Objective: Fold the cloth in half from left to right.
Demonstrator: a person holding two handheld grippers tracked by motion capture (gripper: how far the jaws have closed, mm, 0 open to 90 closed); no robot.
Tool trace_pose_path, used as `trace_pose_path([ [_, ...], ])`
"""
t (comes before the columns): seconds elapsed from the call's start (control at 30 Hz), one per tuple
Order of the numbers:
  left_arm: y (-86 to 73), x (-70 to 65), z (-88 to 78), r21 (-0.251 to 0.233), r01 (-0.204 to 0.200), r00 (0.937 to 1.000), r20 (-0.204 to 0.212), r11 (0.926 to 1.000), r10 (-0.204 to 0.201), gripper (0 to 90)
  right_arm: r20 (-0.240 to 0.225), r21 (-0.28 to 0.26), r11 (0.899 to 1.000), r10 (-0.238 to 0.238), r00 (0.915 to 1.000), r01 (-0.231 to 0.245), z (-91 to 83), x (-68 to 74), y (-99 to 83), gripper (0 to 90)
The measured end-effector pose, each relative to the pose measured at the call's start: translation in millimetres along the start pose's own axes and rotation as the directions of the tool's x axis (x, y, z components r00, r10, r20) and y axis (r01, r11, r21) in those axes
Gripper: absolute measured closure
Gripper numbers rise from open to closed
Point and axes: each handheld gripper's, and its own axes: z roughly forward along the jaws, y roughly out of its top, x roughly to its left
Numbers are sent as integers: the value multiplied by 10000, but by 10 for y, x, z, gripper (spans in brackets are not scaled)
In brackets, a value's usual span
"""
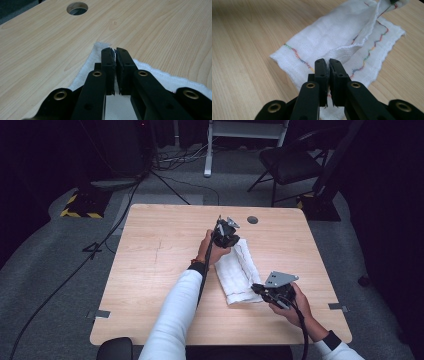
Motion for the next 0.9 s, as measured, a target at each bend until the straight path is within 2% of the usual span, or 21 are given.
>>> trace_pose_path([
  [0.07,17,-12,33,-77,65,9999,77,9999,-64,853,66,103,9999,-16,10000,16,-11,-15,-42,848],
  [0.17,45,-40,121,-8,10,10000,-18,10000,-10,851,85,275,9995,135,9999,-137,-39,-64,-124,844],
  [0.23,49,-56,171,36,153,9998,-111,9999,-153,828,74,356,9991,230,9997,-232,-44,-82,-166,835],
  [0.3,50,-63,192,11,233,9996,-177,9997,-233,708,59,421,9988,259,9996,-262,-43,-91,-191,826],
  [0.37,51,-97,186,-81,34,10000,3,10000,-34,688,113,715,9971,257,9996,-264,-40,-102,-273,785],
  [0.4,51,-97,186,-81,34,10000,3,10000,-34,651,107,781,9964,316,9994,-323,-44,-114,-303,759],
  [0.43,53,-106,156,-191,40,10000,-12,9998,-40,651,107,781,9964,316,9994,-323,-44,-114,-303,759],
  [0.47,55,-108,115,-287,32,10000,-57,9996,-33,563,44,839,9954,463,9989,-465,-68,-138,-359,712],
  [0.5,52,-110,71,-355,9,10000,29,9994,-8,551,65,853,9949,535,9985,-539,-87,-148,-382,666],
  [0.53,21,-104,-28,-426,-220,9994,245,9989,230,544,50,874,9941,644,9979,-646,-104,-157,-400,620],
  [0.63,-75,-102,-172,-124,-568,9983,94,9983,569,475,93,795,9929,876,9961,-880,-166,-196,-434,555],
  [0.7,-120,-111,-223,-70,-681,9977,53,9977,682,424,161,738,9930,909,9957,-918,-186,-212,-437,543],
  [0.77,-272,-173,-367,94,-982,9950,212,9951,980,376,326,492,9921,1140,9929,-1155,-232,-274,-430,529],
  [0.8,-272,-173,-367,94,-982,9950,212,9951,980,357,326,492,9921,1140,9929,-1155,-232,-274,-430,529],
  [0.83,-371,-254,-449,325,-1418,9897,238,9894,1411,347,456,344,9914,1249,9911,-1265,-249,-314,-418,521],
  [0.9,-458,-355,-512,518,-1810,9831,357,9821,1793,327,610,335,9912,1260,9902,-1282,-243,-339,-412,515],
])
